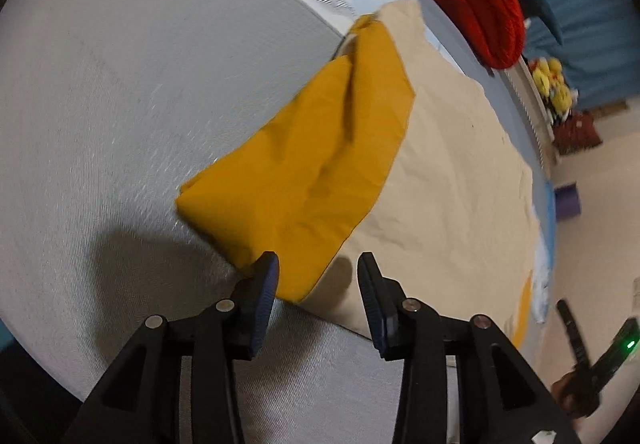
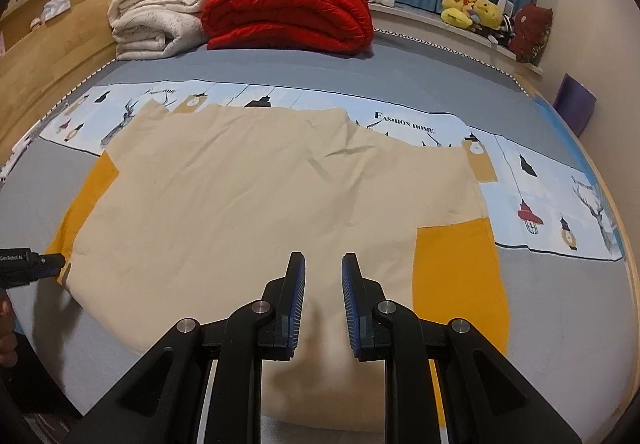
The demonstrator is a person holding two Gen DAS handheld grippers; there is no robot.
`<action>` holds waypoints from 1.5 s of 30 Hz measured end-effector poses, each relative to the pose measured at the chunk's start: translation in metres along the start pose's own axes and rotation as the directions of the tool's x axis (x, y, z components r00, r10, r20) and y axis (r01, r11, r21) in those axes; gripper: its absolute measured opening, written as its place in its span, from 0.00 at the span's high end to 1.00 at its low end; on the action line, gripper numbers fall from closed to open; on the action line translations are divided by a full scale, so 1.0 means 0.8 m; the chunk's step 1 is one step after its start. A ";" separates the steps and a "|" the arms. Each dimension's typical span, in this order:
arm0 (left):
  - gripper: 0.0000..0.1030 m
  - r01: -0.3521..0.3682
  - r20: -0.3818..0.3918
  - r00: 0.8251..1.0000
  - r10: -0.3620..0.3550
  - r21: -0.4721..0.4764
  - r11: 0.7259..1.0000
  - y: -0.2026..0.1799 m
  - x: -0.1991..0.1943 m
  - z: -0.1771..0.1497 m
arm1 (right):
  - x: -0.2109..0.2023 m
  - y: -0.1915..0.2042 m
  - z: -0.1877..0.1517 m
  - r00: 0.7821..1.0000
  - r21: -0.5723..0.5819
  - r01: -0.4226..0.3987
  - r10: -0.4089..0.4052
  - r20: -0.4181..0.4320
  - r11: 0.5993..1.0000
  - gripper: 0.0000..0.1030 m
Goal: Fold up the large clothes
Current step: 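Grasp the yellow corner of the folded jacket with the left tool and lift it, then fold the yellow side over the jacket body with the left tool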
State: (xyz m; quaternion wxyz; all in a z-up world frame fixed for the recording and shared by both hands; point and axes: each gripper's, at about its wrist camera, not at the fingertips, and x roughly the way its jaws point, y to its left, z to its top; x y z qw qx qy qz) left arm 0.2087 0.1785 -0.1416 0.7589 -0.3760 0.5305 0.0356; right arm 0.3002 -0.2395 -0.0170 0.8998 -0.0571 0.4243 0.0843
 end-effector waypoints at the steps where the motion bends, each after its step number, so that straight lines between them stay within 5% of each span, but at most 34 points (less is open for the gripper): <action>1: 0.63 0.004 0.001 1.000 -0.004 -0.027 1.000 0.006 -0.002 0.000 | -0.001 -0.003 0.000 1.000 0.003 -0.001 0.001 0.002 1.000 0.80; 10: 0.53 0.021 -0.042 0.999 -0.029 -0.185 0.982 0.042 -0.002 -0.009 | -0.012 -0.035 0.002 1.000 0.073 -0.016 0.015 0.010 0.997 0.80; 18: 0.53 0.140 0.000 0.990 -0.143 -0.226 0.964 0.035 0.029 0.007 | -0.016 -0.054 0.003 1.000 0.140 -0.030 0.029 0.013 0.990 0.80; 30: 0.53 0.358 0.180 0.930 -0.321 -0.234 0.904 0.029 0.056 0.023 | -0.016 -0.059 0.004 1.000 0.144 -0.024 0.022 0.019 0.989 0.80; 35: 0.63 0.377 0.172 0.923 -0.343 -0.243 0.894 0.022 0.071 0.038 | -0.015 -0.063 0.004 1.000 0.154 -0.016 0.013 0.024 0.988 0.80; 39: 0.82 0.331 0.153 0.940 -0.305 -0.198 0.922 0.008 0.058 0.043 | -0.012 -0.065 0.008 1.000 0.157 -0.010 0.006 0.023 0.987 0.80; 45: 0.86 0.306 0.176 0.942 -0.285 -0.105 0.946 -0.022 -0.005 0.056 | -0.013 -0.070 0.019 0.999 0.186 -0.002 -0.007 0.047 0.982 0.80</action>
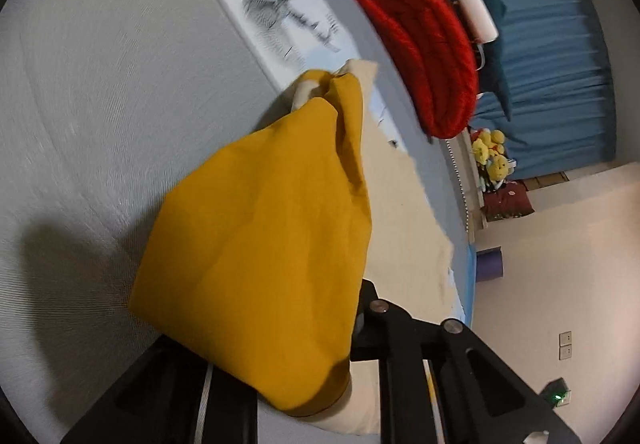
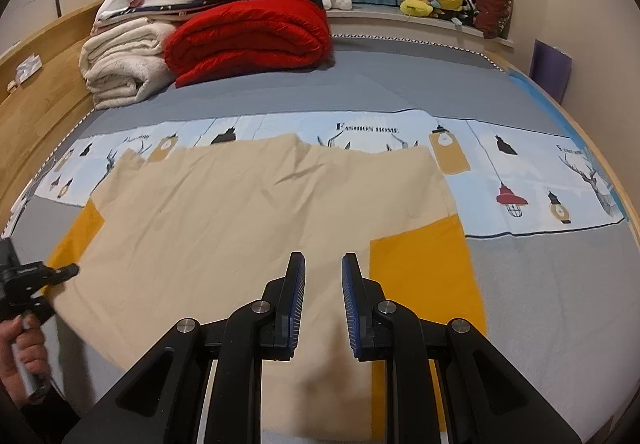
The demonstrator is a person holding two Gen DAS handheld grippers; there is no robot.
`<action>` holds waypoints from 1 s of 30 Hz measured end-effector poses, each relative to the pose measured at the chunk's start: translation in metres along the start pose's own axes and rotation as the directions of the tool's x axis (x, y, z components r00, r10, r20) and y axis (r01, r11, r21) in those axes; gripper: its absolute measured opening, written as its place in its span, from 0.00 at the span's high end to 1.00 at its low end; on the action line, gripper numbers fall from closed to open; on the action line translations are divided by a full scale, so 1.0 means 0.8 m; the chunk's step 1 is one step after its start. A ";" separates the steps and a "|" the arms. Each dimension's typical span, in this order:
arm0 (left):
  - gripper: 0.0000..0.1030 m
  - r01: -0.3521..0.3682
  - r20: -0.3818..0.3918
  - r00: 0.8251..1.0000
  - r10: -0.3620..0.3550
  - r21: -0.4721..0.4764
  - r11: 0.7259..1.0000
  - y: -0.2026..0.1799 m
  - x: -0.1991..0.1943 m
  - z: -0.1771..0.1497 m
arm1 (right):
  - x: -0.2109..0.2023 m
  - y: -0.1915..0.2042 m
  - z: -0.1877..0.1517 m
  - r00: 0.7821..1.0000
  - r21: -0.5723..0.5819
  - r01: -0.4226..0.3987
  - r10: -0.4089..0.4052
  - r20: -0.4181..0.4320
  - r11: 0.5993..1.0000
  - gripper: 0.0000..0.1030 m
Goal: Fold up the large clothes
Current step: 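Fold the yellow side over the jacket body with the left tool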
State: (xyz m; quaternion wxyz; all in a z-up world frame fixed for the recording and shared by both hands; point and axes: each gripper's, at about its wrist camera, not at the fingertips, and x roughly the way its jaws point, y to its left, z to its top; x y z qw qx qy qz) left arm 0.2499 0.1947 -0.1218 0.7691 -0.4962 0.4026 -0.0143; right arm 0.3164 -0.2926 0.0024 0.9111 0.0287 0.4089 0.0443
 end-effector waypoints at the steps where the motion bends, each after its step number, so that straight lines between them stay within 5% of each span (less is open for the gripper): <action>1: 0.86 -0.011 0.007 1.000 0.011 0.007 1.000 -0.005 -0.009 0.003 | 0.000 -0.002 0.002 1.000 0.011 0.001 -0.001 0.004 1.000 0.80; 5: 0.86 -0.152 0.035 0.988 0.149 0.096 0.984 -0.024 -0.056 0.016 | -0.003 -0.015 0.010 1.000 0.051 -0.002 0.002 0.016 0.999 0.80; 8: 0.86 -0.265 0.082 0.964 0.253 0.213 0.941 -0.043 -0.087 0.016 | -0.010 -0.025 0.013 1.000 0.063 -0.008 0.007 0.025 0.998 0.80; 13: 0.86 -0.348 0.148 0.937 0.317 0.480 0.805 -0.111 -0.091 -0.030 | -0.027 -0.042 0.011 0.998 0.068 -0.054 0.051 0.045 0.996 0.80; 16: 0.86 -0.313 0.154 0.948 0.277 0.596 0.740 -0.162 -0.080 -0.069 | -0.036 -0.058 0.008 0.994 0.099 -0.106 0.102 0.044 0.989 0.73; 19: 0.87 -0.266 0.140 0.961 0.238 0.692 0.671 -0.214 -0.059 -0.110 | -0.043 -0.071 0.002 0.994 0.106 -0.104 0.099 0.046 0.989 0.51; 26: 0.87 -0.098 -0.002 0.979 0.202 0.868 0.486 -0.305 0.024 -0.247 | -0.076 -0.095 -0.007 0.992 0.059 -0.077 0.070 0.100 0.995 0.37; 30: 0.87 -0.015 -0.102 0.966 0.238 0.895 0.445 -0.319 0.085 -0.314 | -0.088 -0.120 -0.013 0.993 0.102 -0.066 0.056 0.101 0.993 0.37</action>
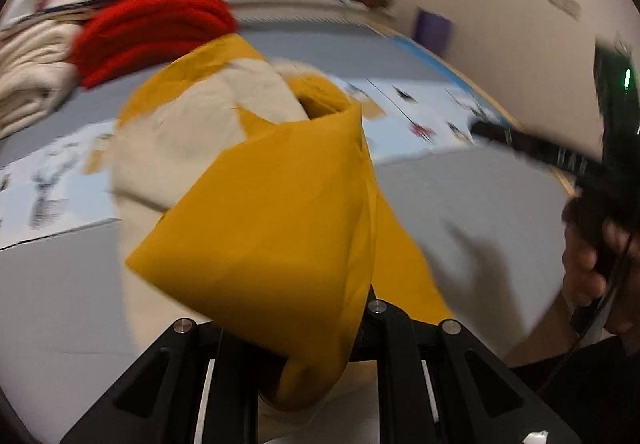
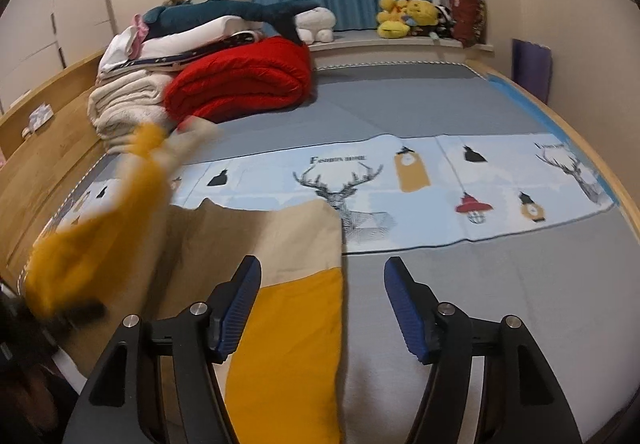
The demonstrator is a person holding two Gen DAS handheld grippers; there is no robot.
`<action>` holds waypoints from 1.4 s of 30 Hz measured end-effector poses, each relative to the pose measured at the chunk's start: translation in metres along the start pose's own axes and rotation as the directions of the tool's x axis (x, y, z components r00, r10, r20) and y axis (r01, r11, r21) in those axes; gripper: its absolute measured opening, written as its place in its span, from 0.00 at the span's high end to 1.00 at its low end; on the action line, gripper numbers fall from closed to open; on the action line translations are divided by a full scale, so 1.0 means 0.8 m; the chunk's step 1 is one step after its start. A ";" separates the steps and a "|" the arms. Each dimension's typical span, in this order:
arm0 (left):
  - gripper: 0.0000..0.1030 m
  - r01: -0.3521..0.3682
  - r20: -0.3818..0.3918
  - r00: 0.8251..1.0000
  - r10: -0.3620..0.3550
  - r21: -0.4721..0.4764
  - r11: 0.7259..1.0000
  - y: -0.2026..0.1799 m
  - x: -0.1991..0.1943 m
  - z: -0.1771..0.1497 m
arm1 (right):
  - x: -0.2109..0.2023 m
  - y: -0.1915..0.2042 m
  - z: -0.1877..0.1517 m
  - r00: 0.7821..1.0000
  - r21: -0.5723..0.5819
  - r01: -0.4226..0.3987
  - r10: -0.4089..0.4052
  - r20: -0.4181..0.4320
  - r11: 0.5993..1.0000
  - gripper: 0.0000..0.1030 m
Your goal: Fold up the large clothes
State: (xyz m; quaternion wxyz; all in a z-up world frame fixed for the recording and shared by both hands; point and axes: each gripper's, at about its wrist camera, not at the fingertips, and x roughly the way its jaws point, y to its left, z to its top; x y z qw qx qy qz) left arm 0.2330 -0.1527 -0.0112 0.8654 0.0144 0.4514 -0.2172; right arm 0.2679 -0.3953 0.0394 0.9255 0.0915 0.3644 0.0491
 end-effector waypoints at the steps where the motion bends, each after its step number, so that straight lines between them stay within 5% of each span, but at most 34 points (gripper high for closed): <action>1: 0.87 0.016 -0.024 1.000 -0.016 0.015 1.000 -0.015 0.016 -0.002 | -0.004 -0.009 -0.001 1.000 0.018 0.002 -0.002 0.003 1.000 0.37; 7: 0.73 0.026 -0.129 0.992 -0.010 0.125 0.992 -0.057 0.069 -0.019 | -0.012 -0.037 0.001 1.000 0.099 -0.015 0.015 0.003 0.995 0.37; 13: 0.48 0.178 -0.134 0.978 -0.159 0.141 0.974 -0.041 0.012 -0.020 | -0.001 -0.023 0.001 0.992 0.122 -0.119 0.123 -0.024 0.985 0.37; 17: 0.43 0.244 -0.082 0.969 -0.234 0.148 0.958 -0.003 -0.039 -0.018 | 0.025 -0.002 -0.011 0.958 0.174 -0.243 0.264 -0.113 0.954 0.37; 22: 0.42 0.081 -0.009 0.997 -0.081 0.166 0.983 0.069 -0.045 -0.005 | 0.073 0.028 -0.036 0.888 0.245 -0.314 0.375 -0.267 0.917 0.37; 26: 0.42 -0.031 0.025 0.999 0.029 0.079 0.996 0.130 -0.021 -0.005 | 0.109 0.049 -0.061 0.845 0.256 -0.287 0.370 -0.387 0.923 0.37; 28: 0.42 -0.050 0.011 0.999 0.050 -0.014 0.999 0.156 -0.010 -0.012 | 0.125 0.056 -0.071 0.832 0.242 -0.251 0.337 -0.441 0.937 0.43; 31: 0.43 -0.113 -0.041 0.993 0.109 -0.117 0.987 0.186 0.003 -0.009 | 0.146 0.070 -0.090 0.805 0.194 -0.203 0.276 -0.525 0.960 0.71; 32: 0.43 -0.122 -0.042 0.992 0.118 -0.130 0.984 0.192 0.007 -0.005 | 0.149 0.072 -0.093 0.803 0.184 -0.198 0.267 -0.533 0.963 0.82; 36: 0.43 -0.103 -0.054 0.994 0.094 -0.205 0.973 0.215 0.014 0.005 | 0.140 0.074 -0.088 0.818 0.178 -0.223 0.284 -0.501 0.958 0.95; 40: 0.43 -0.072 -0.048 0.997 0.064 -0.207 0.976 0.212 0.013 0.008 | 0.083 0.060 -0.057 0.870 0.201 -0.318 0.370 -0.325 0.926 0.96; 42: 0.43 -0.050 -0.039 0.998 0.044 -0.175 0.983 0.201 0.011 0.009 | 0.057 0.046 -0.054 0.907 0.156 -0.283 0.317 -0.279 0.946 0.97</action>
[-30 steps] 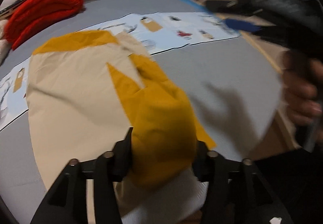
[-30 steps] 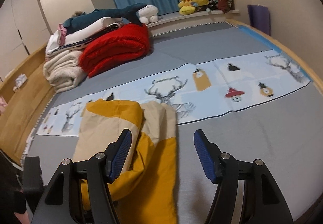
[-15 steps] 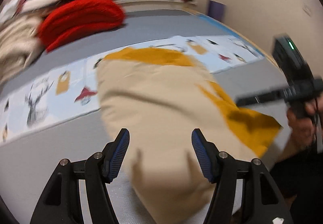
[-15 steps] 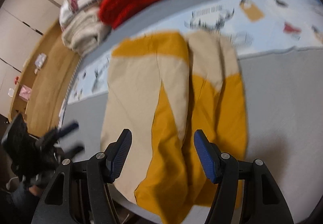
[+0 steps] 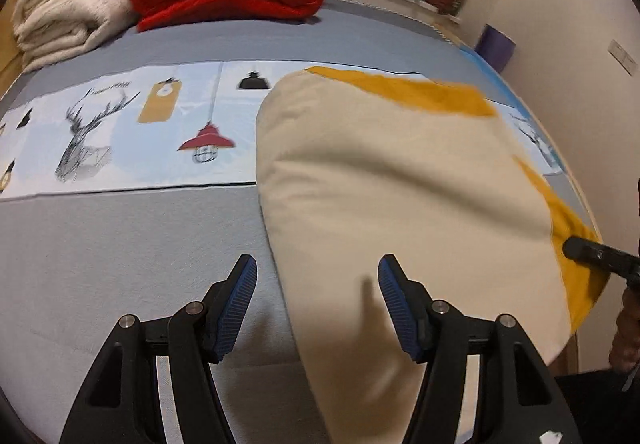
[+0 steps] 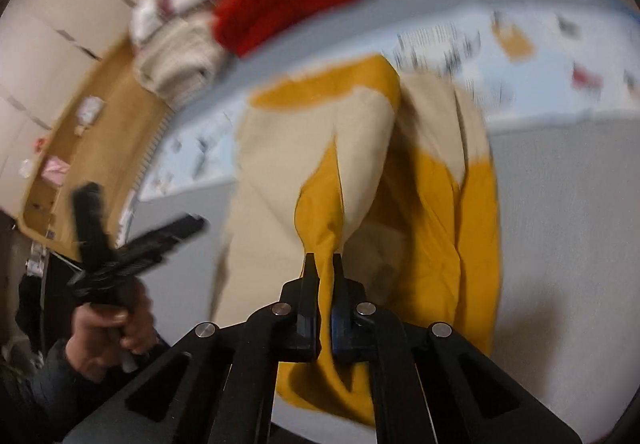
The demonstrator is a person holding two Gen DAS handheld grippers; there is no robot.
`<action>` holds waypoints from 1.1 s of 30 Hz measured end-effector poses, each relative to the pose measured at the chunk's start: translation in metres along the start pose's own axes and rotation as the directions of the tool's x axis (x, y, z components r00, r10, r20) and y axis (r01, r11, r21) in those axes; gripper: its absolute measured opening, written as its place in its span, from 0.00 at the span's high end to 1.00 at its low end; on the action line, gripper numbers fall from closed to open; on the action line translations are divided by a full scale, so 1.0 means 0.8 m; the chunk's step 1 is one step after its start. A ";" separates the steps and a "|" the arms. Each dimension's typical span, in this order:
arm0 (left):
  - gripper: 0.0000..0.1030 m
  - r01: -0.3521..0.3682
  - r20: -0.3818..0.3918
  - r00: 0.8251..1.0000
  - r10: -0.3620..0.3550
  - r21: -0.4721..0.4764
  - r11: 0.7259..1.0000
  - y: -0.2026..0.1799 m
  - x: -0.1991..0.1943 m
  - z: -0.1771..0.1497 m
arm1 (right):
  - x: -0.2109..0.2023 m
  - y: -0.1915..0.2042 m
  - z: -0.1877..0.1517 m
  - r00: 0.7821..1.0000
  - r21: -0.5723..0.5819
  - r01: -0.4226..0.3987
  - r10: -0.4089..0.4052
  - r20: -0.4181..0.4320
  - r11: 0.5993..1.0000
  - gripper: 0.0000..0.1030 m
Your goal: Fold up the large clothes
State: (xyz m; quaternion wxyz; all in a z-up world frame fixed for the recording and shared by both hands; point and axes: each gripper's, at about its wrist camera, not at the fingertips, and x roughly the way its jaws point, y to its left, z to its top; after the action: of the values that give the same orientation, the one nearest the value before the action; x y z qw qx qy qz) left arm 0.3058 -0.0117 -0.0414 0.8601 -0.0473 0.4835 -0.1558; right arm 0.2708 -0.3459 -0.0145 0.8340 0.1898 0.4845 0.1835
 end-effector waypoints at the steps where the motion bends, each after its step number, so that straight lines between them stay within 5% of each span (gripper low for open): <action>1: 0.43 0.011 -0.001 1.000 -0.011 0.015 1.000 -0.005 -0.001 -0.001 | -0.001 -0.014 -0.006 0.998 0.030 0.060 -0.060 -0.019 0.998 0.97; 5: 0.43 0.076 -0.053 0.996 -0.073 0.070 0.995 -0.026 0.009 -0.006 | 0.022 -0.081 -0.028 0.964 0.181 0.245 -0.219 -0.152 0.953 0.96; 11: 0.42 0.190 -0.209 0.966 -0.153 0.166 0.968 -0.057 0.036 -0.029 | 0.055 -0.089 -0.030 0.948 0.136 0.258 -0.222 -0.229 0.957 0.95; 15: 0.38 0.095 -0.314 0.949 -0.015 0.243 0.965 -0.061 0.071 -0.055 | 0.074 -0.087 -0.029 0.928 0.095 0.291 -0.257 -0.269 0.952 0.85; 20: 0.43 0.167 -0.303 0.949 -0.086 0.253 0.953 -0.059 0.040 -0.050 | 0.057 -0.070 -0.034 0.945 0.037 0.224 -0.208 -0.253 0.974 0.78; 24: 0.42 0.195 -0.392 0.919 -0.036 0.373 0.907 -0.072 0.052 -0.083 | 0.071 -0.083 -0.060 0.906 -0.006 0.244 -0.230 -0.354 0.970 0.70; 26: 0.38 0.178 -0.409 0.912 0.000 0.397 0.901 -0.073 0.061 -0.090 | 0.077 -0.099 -0.074 0.883 -0.001 0.261 -0.239 -0.404 0.965 0.68; 33: 0.37 0.189 -0.440 0.898 0.009 0.405 0.894 -0.076 0.062 -0.088 | 0.094 -0.096 -0.082 0.851 -0.058 0.292 -0.287 -0.439 0.955 0.65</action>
State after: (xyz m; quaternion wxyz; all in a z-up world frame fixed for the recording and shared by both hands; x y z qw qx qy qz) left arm 0.2562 -0.0798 -0.1050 0.7117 0.1600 0.6109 -0.3077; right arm 0.2571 -0.3660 -0.1378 0.7188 0.0723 0.6853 0.0917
